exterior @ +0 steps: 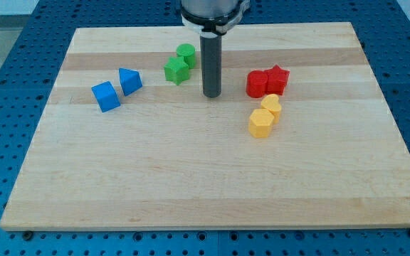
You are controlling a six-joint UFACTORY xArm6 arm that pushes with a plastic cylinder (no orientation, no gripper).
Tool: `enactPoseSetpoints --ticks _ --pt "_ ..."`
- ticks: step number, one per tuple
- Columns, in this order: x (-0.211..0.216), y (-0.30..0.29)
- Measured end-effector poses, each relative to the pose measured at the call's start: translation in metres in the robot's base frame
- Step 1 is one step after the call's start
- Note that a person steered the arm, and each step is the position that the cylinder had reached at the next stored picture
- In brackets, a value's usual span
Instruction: Move the red circle top of the heart
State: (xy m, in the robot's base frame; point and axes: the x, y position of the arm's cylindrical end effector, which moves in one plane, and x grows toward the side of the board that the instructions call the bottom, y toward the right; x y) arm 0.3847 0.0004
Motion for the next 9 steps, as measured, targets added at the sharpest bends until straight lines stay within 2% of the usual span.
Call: enactPoseSetpoints --ticks 4,6,7,8,9 --pt "-0.016 0.066" --pt "-0.016 0.066" --pt "-0.016 0.053" --pt "-0.016 0.006" --pt "0.009 -0.026"
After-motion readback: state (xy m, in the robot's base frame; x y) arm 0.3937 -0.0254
